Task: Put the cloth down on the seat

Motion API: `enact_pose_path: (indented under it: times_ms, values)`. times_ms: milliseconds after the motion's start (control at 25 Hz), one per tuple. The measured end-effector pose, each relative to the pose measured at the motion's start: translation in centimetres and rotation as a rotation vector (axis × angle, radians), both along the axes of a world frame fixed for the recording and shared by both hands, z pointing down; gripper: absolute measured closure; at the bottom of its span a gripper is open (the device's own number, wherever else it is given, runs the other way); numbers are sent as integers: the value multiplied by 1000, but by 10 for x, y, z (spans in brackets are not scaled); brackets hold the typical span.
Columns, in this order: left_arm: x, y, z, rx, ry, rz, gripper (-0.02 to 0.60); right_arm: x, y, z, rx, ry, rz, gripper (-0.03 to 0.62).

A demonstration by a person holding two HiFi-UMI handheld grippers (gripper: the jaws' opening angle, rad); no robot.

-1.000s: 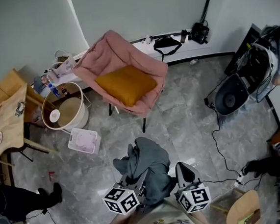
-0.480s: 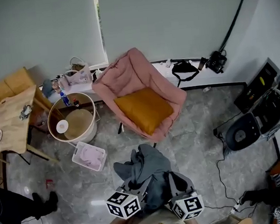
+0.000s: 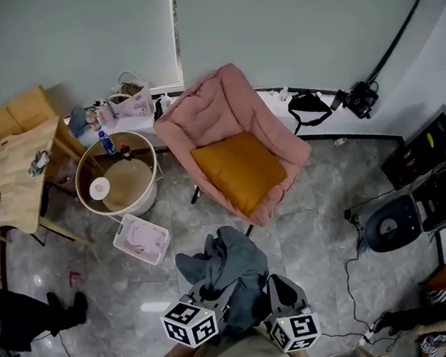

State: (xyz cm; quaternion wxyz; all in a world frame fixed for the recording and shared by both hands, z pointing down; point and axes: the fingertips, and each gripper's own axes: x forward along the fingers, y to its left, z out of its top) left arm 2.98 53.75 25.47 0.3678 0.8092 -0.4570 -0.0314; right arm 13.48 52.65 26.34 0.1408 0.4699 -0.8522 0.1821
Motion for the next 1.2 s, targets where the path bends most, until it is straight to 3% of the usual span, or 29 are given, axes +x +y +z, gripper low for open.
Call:
enact_pose_path:
  times_ms: [160, 440, 720, 920, 1200]
  values:
    - [2, -24, 1, -16, 9, -12, 492, 1, -34, 0, 10, -37, 11, 576]
    - [9, -105, 1, -13, -49, -25, 492, 7, -121, -10, 29, -123, -30, 576]
    - [29, -210, -16, 5, -94, -40, 492, 31, -226, -25, 159, 49, -124, 576]
    - [44, -270, -26, 16, -110, -87, 492, 49, -288, -23, 119, 78, -168, 576]
    - [63, -336, -31, 41, -152, -126, 492, 71, -354, -21, 129, -26, -180, 576]
